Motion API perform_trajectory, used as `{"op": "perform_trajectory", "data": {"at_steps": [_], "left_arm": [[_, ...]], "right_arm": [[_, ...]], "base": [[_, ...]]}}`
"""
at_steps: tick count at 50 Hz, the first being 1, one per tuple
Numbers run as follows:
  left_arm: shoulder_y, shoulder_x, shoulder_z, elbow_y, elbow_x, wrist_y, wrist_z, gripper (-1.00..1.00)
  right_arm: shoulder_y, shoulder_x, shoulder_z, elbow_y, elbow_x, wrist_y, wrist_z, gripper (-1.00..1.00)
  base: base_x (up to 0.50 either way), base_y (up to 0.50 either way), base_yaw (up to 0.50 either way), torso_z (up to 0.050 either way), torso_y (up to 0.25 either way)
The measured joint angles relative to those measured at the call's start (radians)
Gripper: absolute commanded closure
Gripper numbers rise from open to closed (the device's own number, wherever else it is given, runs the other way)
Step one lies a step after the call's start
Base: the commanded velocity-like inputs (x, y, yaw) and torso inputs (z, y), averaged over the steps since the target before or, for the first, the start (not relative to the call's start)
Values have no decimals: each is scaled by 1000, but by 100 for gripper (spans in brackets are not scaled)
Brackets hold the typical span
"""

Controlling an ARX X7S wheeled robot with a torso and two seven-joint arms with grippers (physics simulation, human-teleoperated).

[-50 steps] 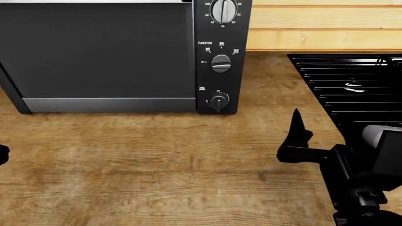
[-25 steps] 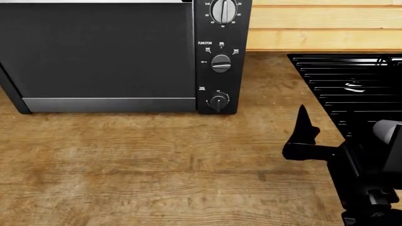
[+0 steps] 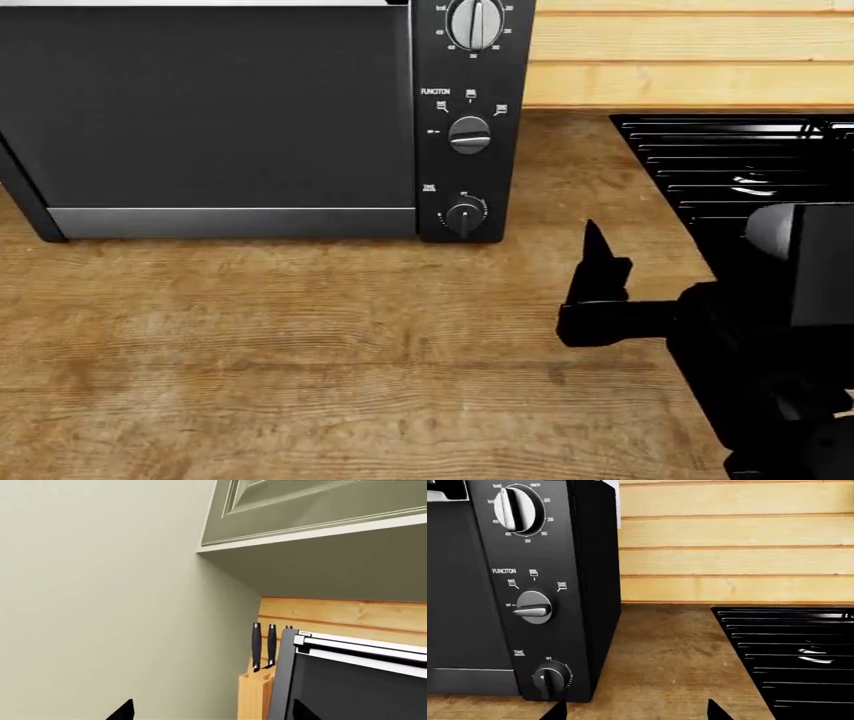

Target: Turn on the toaster oven by setting the timer.

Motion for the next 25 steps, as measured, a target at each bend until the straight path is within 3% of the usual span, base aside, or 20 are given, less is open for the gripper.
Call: {"op": "perform_trajectory", "data": {"at_steps": [12,25], "left_arm": [[10,-19,7,-6,-1,22,-13,-100],[-43,-29,69,-29,7,20,-26,-100]], "right_arm": [[91,95,-213,37,192,-178,157,-100],[176,153,-430,67,192,-356,212,-100]], "base": [[0,0,0,0,0],[0,0,0,0,0]]}}
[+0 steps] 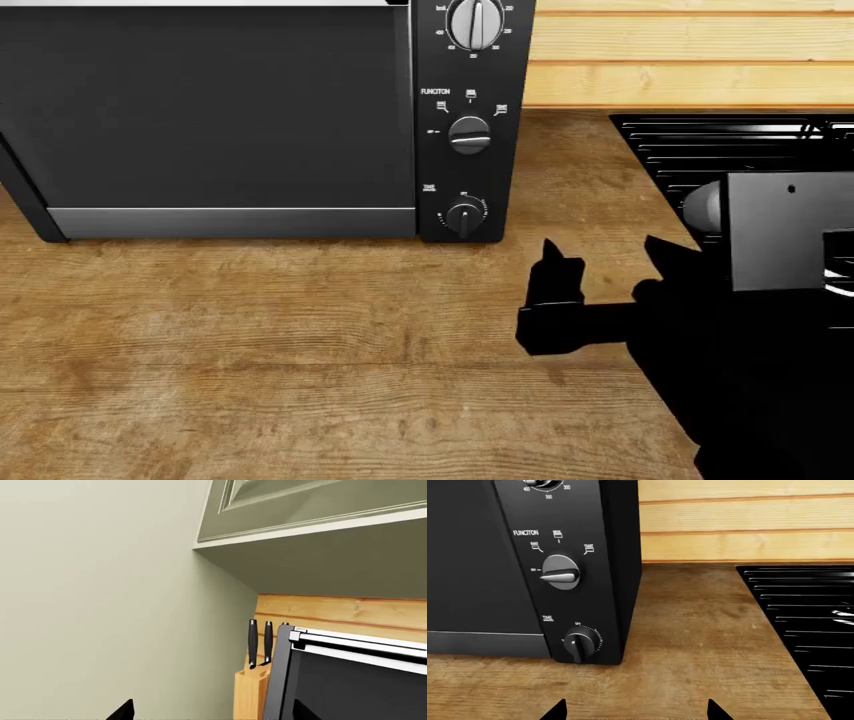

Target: Turn on the toaster oven by setting the timer.

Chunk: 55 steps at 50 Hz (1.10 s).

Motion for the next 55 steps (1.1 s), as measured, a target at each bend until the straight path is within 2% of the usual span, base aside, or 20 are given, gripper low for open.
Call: {"op": "perform_trajectory", "data": {"at_steps": [15,31,42,55], "left_arm": [[-87,7,82,-35,8,-15,2,-100],[-53,12,53,-34,3,6,17,-100],[-9,19,19,-28,2,24,28,-100],[-18,25,29,-35,5,24,34,-100]], "right_arm": [[175,100,-374,-34,-79,-307,19,-100],[443,141,-796,-71,-127,-595,21,-100],[546,109,-965,-43,-142,-680,20,-100],[610,67,-1077,5,-144,-727,8,-100]], "base": [[0,0,0,0,0],[0,0,0,0,0],[0,0,0,0,0],[0,0,0,0,0]]}}
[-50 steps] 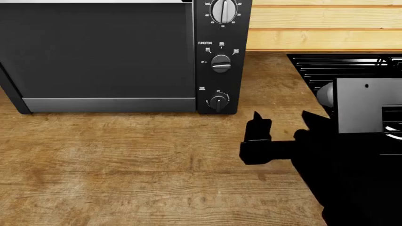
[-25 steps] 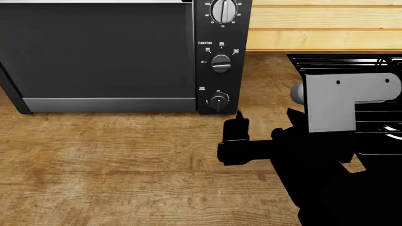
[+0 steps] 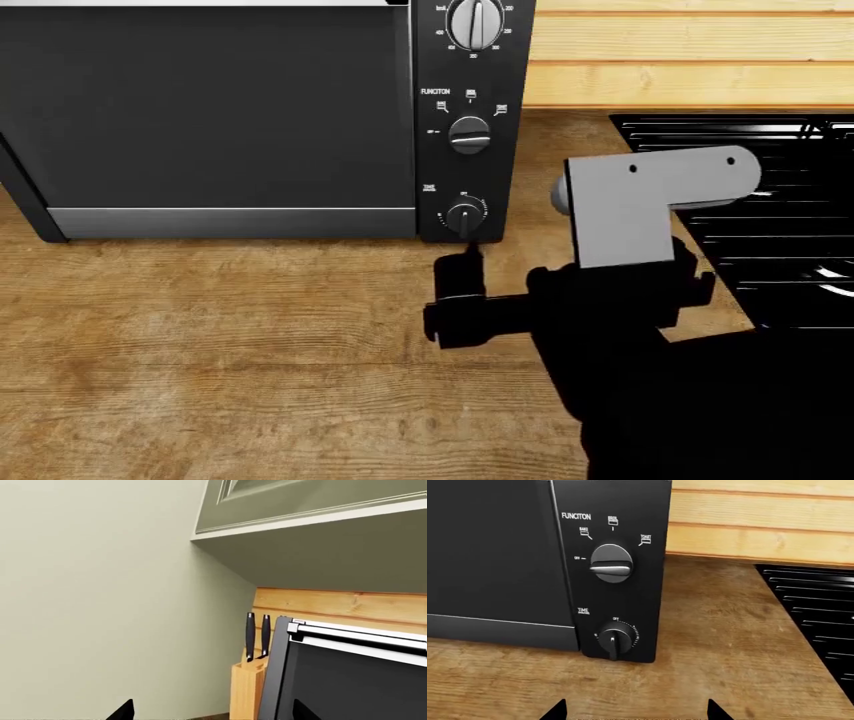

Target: Turn on the toaster oven by setting the timer.

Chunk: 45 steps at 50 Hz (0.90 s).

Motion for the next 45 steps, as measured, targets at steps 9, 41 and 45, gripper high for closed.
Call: {"op": "perform_trajectory", "data": {"at_steps": [9,41,45], "left_arm": [[-5,4,5,-5,-3,2,6,-100],[26,18,-14,-5,-4,15,24,-100],[19,20,-7,-8,-3,13,25,-100]], "right_arm": [[10,-27,-38,38,3,-20,-12,-100],[1,-111,-88,175,-34,-44,-95,-100],[1,-113,-86,183,-36,-47,-101,-100]], "base": [[0,0,0,0,0],[0,0,0,0,0],[0,0,0,0,0]]}}
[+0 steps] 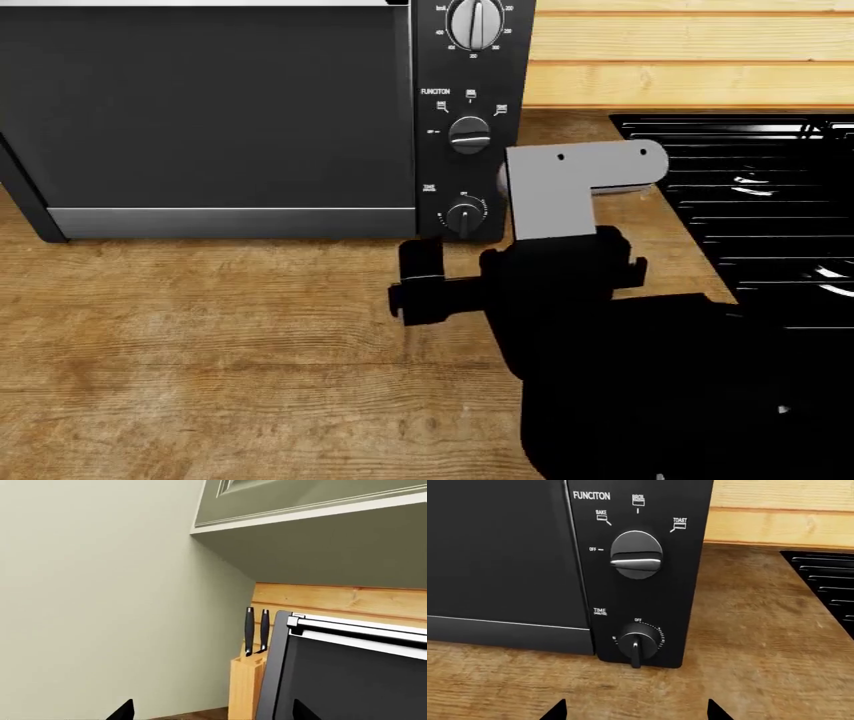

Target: Turn on the toaster oven by setting the timer.

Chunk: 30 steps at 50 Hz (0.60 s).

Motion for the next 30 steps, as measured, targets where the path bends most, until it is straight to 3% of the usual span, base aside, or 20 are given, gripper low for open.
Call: {"op": "perform_trajectory", "data": {"at_steps": [15,30], "left_arm": [[-10,5,9,-6,1,-3,4,-100],[-45,19,53,-32,3,-8,21,-100]], "right_arm": [[0,-3,6,11,0,-15,2,-100],[80,-94,-109,41,67,-162,87,-100]], "base": [[0,0,0,0,0],[0,0,0,0,0]]}}
